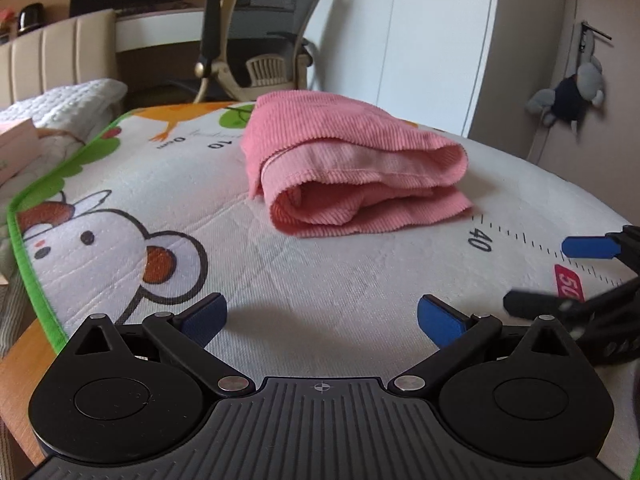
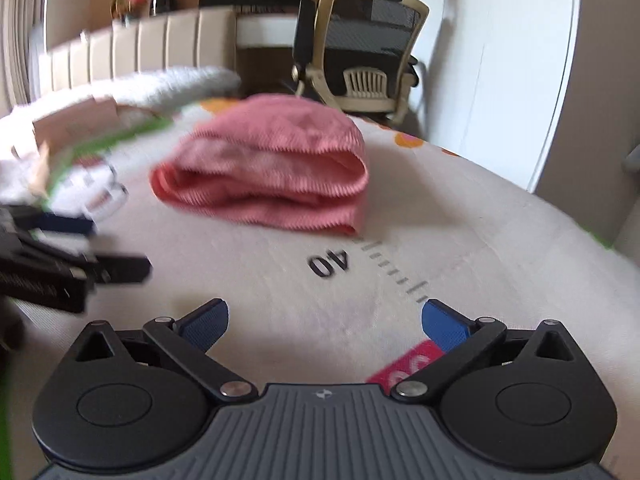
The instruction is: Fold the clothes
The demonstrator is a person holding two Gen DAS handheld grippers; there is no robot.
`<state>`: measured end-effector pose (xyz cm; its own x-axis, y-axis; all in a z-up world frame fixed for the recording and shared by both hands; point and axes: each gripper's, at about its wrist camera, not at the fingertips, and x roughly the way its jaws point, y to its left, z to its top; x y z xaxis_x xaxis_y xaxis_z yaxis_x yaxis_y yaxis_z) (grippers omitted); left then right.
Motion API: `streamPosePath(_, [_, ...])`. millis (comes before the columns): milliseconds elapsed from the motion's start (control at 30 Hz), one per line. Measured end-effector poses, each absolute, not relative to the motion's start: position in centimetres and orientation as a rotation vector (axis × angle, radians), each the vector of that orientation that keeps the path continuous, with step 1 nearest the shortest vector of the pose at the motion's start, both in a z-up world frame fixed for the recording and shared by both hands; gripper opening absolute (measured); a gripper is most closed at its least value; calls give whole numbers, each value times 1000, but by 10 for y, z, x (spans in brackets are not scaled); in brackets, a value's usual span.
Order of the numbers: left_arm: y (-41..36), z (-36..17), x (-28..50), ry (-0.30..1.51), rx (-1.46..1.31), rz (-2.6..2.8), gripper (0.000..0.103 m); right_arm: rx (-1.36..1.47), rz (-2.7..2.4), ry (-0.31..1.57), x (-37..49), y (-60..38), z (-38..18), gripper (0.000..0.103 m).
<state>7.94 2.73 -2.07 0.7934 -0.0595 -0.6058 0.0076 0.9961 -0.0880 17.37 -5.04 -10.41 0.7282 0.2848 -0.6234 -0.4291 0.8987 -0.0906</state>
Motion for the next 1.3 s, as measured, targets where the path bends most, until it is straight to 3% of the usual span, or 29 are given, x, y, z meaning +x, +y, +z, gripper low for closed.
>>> streamPosePath(267, [15,-25,84,685,10,-29,103,-114,425,720,188,-69,-114,103])
streamPosePath(1300, [16,-25,85,686,0,-33,103,-133,422,721,188,-64,-113,103])
